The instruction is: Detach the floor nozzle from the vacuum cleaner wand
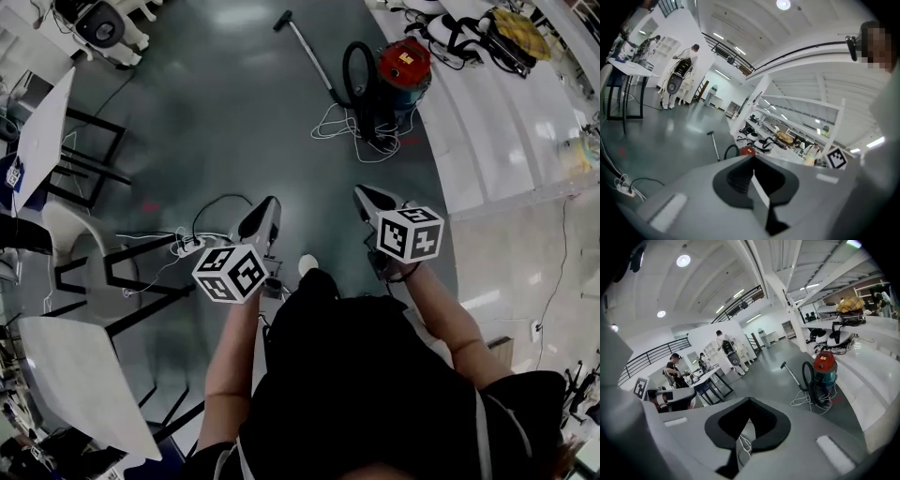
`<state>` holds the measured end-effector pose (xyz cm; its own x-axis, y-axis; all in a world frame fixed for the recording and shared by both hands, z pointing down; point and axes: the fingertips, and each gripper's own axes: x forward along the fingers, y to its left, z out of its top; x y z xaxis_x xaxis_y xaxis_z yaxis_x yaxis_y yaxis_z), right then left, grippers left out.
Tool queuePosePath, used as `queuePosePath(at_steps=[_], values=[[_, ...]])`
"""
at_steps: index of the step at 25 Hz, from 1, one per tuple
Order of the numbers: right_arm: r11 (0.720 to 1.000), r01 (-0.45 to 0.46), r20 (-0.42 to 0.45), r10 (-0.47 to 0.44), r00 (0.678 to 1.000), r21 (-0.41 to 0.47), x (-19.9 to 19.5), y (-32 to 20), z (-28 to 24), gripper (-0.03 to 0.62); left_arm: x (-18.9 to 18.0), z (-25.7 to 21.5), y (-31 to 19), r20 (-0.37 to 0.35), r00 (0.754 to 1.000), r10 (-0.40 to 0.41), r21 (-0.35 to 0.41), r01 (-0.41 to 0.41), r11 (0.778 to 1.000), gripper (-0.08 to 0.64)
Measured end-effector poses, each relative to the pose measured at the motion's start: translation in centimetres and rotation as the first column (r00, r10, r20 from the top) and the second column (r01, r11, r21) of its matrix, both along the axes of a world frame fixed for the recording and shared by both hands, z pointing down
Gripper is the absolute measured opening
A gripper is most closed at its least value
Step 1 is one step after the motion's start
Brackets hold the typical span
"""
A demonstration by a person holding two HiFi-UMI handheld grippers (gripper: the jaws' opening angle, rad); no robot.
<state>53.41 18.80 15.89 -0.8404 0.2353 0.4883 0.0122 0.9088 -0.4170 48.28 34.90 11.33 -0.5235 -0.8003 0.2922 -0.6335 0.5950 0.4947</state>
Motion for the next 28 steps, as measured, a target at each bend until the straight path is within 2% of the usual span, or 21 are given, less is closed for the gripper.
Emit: queuePosePath(at_steps=[3,5,10,12,16,23,28], values=[[1.000,0.003,0.004,-0.003,1.000,0.000,-4.1,2.0,-0.1,-0.002,-3.5,0.6,2.2,0.040,0.999,0.030,-0.080,-0.027,0.996,0.011],[1.000,-0.005,0.000,0.005,1.000,0.002,-6.3,2.8,0.1,-0.002,-5.4,0.8,3.2,0.047,0.998,0.052,-0.099,-0.047,0.994,0.011],[1.000,-0.009,0.002,0.009,1.000,-0.015,-9.7,4.8,0.2,-0.002,-9.4,1.8,5.7,-0.023,0.999,0.033,-0.021,-0.033,0.999,0.011],[1.000,-0.010,0.002,0.010,1.000,-0.001,-10.4,4.8,0.2,-0.002,-10.3,2.0,5.9,-0.014,1.000,0.028,-0.017,-0.028,0.999,0.011],[1.000,-0.025,0.014,0.025,1.000,-0.001,-11.4,3.9,0.0,-0.002,-11.4,1.1,5.8,0.055,0.998,0.016,0.002,-0.016,1.000,0.011],[0.996,-0.084,-0.005,0.084,0.996,-0.026,-13.8,1.7,1.4,-0.002,-12.8,3.1,4.9,0.001,0.999,0.047,-0.028,-0.047,0.999,0.011],[0.995,-0.092,-0.002,0.092,0.996,-0.036,-17.3,0.7,2.7,-0.002,-15.9,4.4,4.1,-0.006,0.999,0.045,-0.044,-0.045,0.998,0.011]])
